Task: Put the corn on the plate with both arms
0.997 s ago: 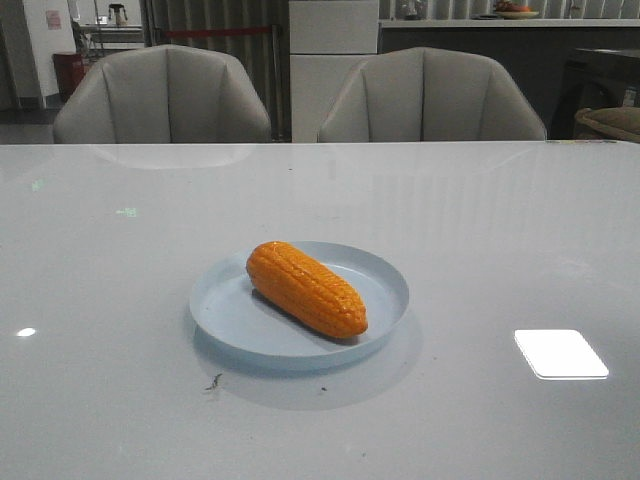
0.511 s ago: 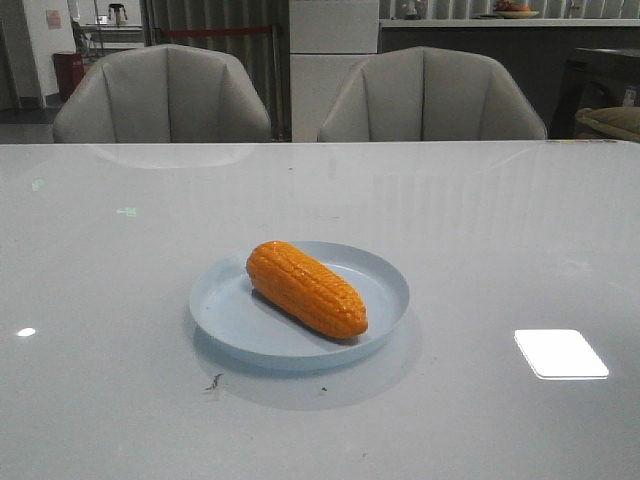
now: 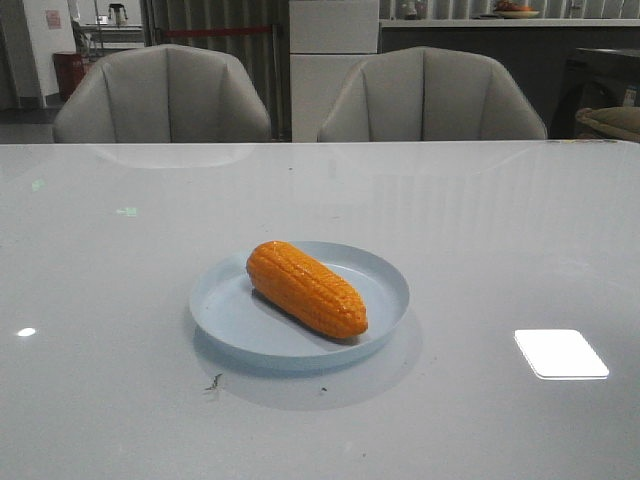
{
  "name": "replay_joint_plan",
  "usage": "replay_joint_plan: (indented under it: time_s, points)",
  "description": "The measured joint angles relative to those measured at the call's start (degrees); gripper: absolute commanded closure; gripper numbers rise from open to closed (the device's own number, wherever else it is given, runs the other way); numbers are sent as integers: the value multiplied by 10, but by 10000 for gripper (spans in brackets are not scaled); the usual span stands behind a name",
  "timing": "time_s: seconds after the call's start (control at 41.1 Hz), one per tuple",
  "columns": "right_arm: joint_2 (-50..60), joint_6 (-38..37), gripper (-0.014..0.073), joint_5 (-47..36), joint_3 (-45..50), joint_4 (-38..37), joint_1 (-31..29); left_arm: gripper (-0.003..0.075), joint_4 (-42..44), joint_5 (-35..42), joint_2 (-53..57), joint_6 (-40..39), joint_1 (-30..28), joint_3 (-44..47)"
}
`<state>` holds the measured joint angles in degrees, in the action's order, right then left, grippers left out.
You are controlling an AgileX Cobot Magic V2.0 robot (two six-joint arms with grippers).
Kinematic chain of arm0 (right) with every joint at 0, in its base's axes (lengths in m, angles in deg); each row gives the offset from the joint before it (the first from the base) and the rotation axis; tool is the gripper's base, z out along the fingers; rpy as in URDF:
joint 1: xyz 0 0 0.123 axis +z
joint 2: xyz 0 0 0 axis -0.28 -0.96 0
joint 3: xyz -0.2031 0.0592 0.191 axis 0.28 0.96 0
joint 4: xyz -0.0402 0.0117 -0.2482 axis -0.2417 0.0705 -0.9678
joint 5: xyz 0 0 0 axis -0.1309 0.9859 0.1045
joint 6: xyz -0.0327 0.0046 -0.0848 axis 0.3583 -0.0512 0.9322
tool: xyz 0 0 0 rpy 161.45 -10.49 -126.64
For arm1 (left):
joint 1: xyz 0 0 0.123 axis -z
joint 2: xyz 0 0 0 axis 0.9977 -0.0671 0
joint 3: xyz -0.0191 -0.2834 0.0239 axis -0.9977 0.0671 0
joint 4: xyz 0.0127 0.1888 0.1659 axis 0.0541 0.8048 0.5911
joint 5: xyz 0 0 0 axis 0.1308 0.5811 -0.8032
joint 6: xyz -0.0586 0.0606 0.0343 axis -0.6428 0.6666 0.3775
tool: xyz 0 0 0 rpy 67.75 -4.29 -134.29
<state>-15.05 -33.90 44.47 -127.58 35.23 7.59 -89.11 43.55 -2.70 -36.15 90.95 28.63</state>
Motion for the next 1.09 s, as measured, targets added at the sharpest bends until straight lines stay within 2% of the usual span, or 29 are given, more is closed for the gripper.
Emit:
replay_joint_plan:
  time_s: [0.219, 0.535, 0.584, 0.633, 0.778, 0.827, 0.876, 1.095]
  points:
    - [0, 0, 61, 1, 0, -2, 0, 631, 0, 0, 0, 0, 0, 0]
    - [34, 0, 71, -1, 73, -78, 7, 631, 0, 0, 0, 0, 0, 0]
    - [43, 0, 116, 0, 88, -80, 8, 631, 0, 0, 0, 0, 0, 0]
    - [55, 0, 199, 1, 97, -81, 14, 631, 0, 0, 0, 0, 0, 0]
    - [100, 0, 508, -7, 103, -86, 48, 631, 0, 0, 0, 0, 0, 0]
    - [115, 0, 583, -18, 103, -89, 60, 631, 0, 0, 0, 0, 0, 0]
    - [130, 0, 557, -32, 103, -92, 70, 631, 0, 0, 0, 0, 0, 0]
    - [202, 0, 567, -130, 129, -95, 103, 631, 0, 0, 0, 0, 0, 0]
